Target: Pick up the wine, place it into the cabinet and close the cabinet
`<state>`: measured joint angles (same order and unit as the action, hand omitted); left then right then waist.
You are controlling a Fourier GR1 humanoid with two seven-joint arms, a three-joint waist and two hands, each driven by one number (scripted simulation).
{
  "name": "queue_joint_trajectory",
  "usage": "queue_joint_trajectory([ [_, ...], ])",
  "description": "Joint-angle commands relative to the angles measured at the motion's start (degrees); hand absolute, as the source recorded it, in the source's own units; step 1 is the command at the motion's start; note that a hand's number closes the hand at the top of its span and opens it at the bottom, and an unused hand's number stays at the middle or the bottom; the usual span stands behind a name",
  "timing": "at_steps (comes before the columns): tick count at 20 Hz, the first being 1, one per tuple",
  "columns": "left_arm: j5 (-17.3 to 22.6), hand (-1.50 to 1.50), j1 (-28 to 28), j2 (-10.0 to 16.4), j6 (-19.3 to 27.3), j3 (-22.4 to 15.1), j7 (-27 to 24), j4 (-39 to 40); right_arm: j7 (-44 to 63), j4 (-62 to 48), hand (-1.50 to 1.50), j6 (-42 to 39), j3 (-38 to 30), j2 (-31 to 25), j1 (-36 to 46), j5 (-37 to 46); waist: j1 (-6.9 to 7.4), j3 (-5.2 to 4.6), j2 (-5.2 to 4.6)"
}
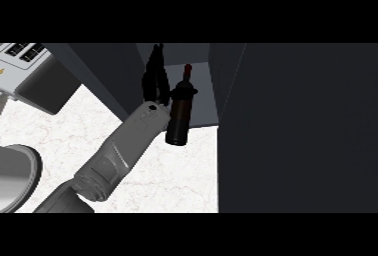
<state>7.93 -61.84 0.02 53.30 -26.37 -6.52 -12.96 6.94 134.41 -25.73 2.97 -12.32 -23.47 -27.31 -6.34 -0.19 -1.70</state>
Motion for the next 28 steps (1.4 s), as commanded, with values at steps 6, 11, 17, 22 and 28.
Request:
queue_joint_trajectory([
  [6,6.3,-1.5,3.9,0.0,1.3,6.4,-11.9,-7.6,1.9,7.9,-1.5,2.2,0.8,0.1,-4.2,-1.2,1.47,0.01,0.6],
  [11,10.8,-1.5,8.8,0.0,3.2,6.1,-16.2,-16.1,1.1,7.9,-1.5,1.0,-2.1,-1.7,-5.2,-3.9,2.92,0.1,1.35],
  [17,17.4,-1.5,9.7,0.0,0.5,2.8,-17.2,-23.2,4.0,7.3,-1.5,4.2,0.3,-1.0,-2.3,-2.8,3.69,0.11,1.42],
  [22,16.7,-1.5,14.6,0.0,-3.6,3.2,-19.1,-28.3,4.6,11.8,-1.5,7.2,2.3,0.6,-4.8,0.8,5.47,0.13,1.95],
  [28,14.8,-1.5,18.9,0.0,-4.1,-0.8,-17.2,-36.5,5.1,10.6,-1.5,8.1,2.1,-1.0,-1.6,0.7,6.09,0.15,2.0],
])
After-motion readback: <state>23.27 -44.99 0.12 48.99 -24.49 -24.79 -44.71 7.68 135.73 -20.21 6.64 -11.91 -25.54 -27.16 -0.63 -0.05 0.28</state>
